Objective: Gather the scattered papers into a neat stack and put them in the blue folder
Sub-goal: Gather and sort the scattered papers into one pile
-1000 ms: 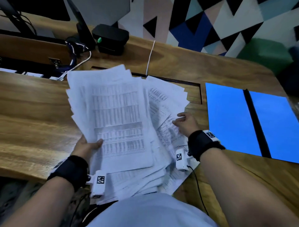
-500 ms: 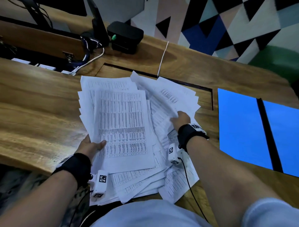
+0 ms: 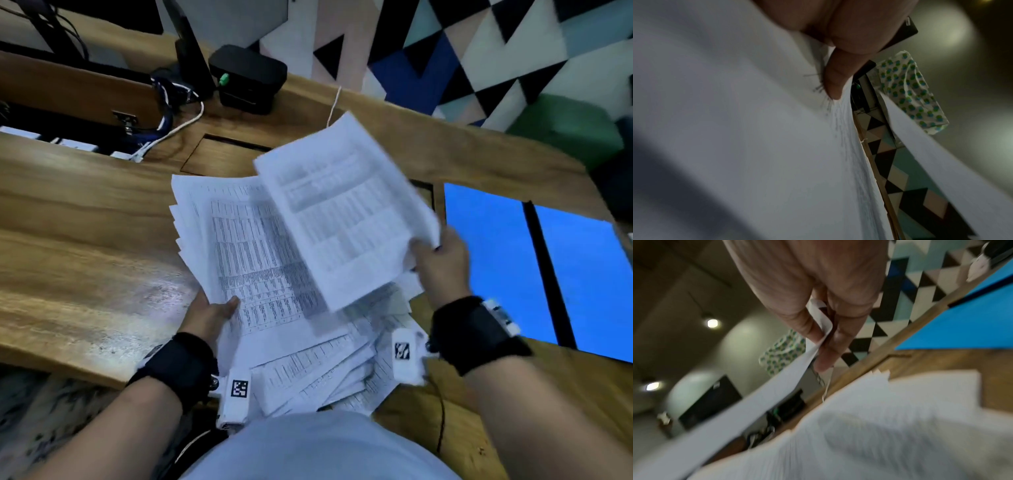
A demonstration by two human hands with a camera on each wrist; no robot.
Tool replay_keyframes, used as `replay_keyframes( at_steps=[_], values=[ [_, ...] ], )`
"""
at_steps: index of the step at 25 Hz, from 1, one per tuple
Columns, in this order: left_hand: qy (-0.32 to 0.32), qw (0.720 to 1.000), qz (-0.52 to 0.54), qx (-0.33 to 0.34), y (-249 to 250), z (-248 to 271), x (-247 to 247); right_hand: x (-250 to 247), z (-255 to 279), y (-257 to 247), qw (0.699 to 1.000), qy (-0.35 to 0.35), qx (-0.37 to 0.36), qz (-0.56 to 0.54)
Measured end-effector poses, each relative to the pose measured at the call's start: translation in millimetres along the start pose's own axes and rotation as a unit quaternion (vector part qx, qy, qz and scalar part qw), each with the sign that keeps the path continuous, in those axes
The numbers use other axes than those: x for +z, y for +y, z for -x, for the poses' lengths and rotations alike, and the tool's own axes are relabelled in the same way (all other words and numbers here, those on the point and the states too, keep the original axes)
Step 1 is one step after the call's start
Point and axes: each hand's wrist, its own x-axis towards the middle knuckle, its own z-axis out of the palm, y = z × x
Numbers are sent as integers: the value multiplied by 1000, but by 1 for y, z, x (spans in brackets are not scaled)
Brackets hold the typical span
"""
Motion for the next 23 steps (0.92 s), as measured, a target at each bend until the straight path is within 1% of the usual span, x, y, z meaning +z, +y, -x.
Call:
replay_keyframes(
  at_steps=[2,3,5,6,8,9,10,11,12,13,14,15,16,18,20,21,22,23],
  values=[
    [-12,1000,4,-11,10,16,12,26,36,22,997,-58,16,54],
    [-17,999,14,-38,13,21,14,37,52,28,992,-87,27,86],
    [-64,993,71,-68,17,30,17,53,75,36,977,-167,29,128],
    [-76,993,68,-56,13,27,15,58,80,38,963,-218,17,157],
    [-43,999,-8,16,7,23,14,61,82,38,922,-330,-2,201],
    [-26,997,-54,48,1,15,10,60,77,38,905,-378,5,193],
    [-12,995,-79,54,-3,12,9,55,70,36,904,-392,26,166],
    [0,994,-97,48,-4,12,7,50,61,34,926,-356,53,117],
    [-4,994,-99,42,-5,10,5,45,44,40,953,-274,84,99],
    [-11,995,-96,38,-4,8,2,40,27,48,970,-167,124,126],
    [-25,995,-88,34,-4,7,-1,33,14,55,963,-92,157,197],
    [-35,996,-80,31,-4,5,-4,27,5,62,950,-70,186,240],
    [-36,997,-68,23,-5,2,-6,25,-2,67,946,-89,213,230],
    [-40,998,-46,10,-4,1,-7,27,-6,70,954,-137,252,91],
    [-43,998,-52,9,-5,-1,-8,31,4,66,952,-142,270,15],
    [-43,997,-62,11,-6,-2,-8,34,10,66,957,-122,263,16],
    [-48,997,-66,16,-7,-4,-9,39,15,69,965,-90,239,56],
    [-49,996,-71,17,-7,-5,-10,43,21,70,963,-66,223,137]
  ],
)
